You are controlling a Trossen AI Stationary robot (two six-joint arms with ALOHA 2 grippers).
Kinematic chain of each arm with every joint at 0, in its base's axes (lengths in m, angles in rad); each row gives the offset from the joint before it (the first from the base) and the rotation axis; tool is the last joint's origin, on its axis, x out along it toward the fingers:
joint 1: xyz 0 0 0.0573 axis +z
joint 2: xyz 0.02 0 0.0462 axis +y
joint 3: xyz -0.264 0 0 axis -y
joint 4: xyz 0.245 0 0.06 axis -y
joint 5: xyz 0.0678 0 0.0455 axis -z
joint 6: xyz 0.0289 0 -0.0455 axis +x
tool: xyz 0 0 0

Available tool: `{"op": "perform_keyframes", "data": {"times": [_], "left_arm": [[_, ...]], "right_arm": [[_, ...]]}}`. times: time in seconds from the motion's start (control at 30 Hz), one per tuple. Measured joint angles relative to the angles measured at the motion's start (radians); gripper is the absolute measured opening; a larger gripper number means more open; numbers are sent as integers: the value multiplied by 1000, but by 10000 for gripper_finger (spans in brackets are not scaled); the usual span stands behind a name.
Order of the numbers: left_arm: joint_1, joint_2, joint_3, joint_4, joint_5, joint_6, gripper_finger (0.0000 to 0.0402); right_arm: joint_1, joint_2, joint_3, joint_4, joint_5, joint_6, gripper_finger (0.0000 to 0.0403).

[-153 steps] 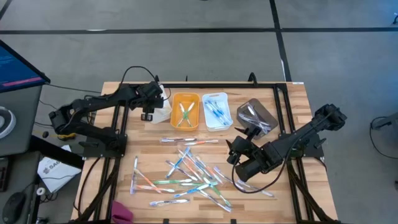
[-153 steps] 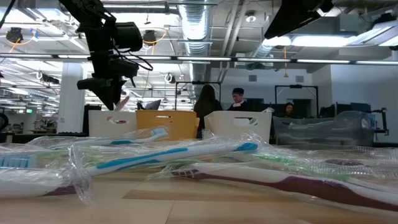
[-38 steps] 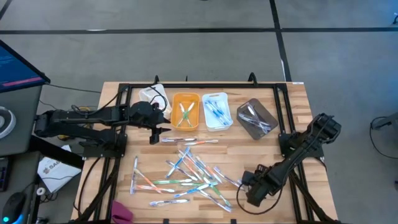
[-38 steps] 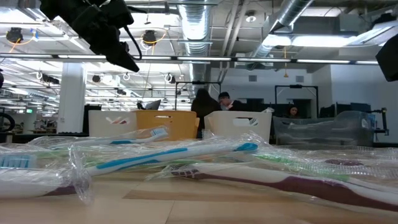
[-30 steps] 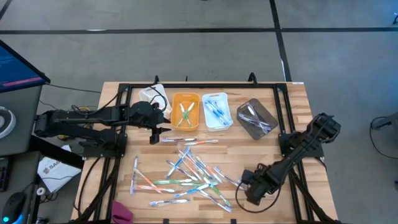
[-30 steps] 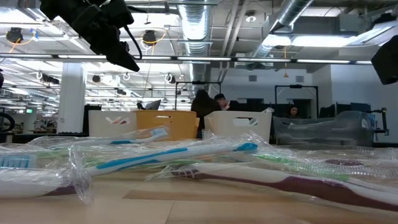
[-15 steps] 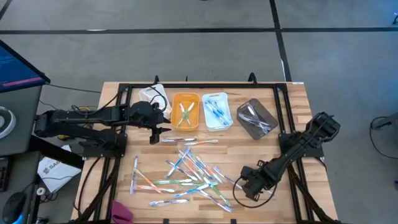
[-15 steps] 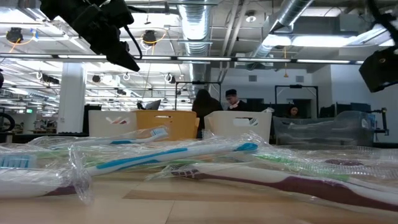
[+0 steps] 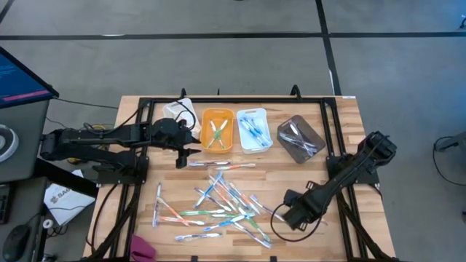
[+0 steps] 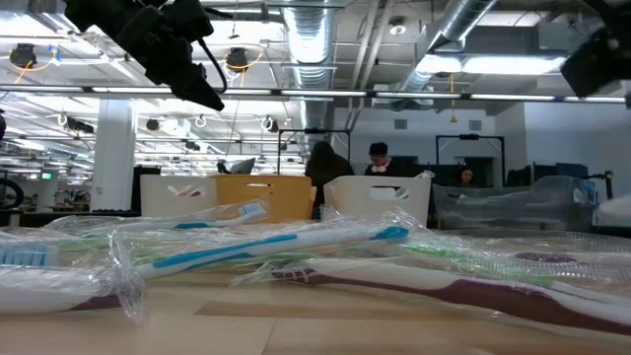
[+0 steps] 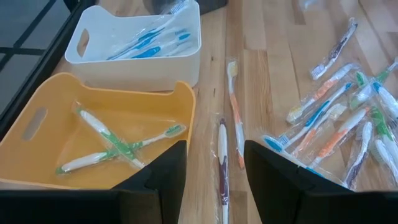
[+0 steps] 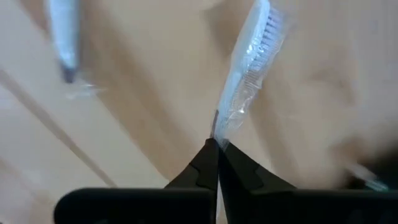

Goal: Pick & Place Toothbrushes
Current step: Put the white violet toothbrush into the black transparent bin

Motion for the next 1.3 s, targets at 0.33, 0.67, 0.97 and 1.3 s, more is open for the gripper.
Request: {"op": "perform_keyframes", "data": {"times": [0.33,0.67,0.97,1.3], "left_arm": [[0,0,0,7,0,0,153],[0,0,0,14,0,23,153],[0,0,0,14,0,23,153],[0,0,0,14,0,23,153]], "right_arm": [[-109,-2,227,-463,281,-26,0],[-297,-164,268,-457,635,-253,0],[-487,-267,268,-348,731,-557,0],[-686,-267,81,-276,694,-631,0]]}}
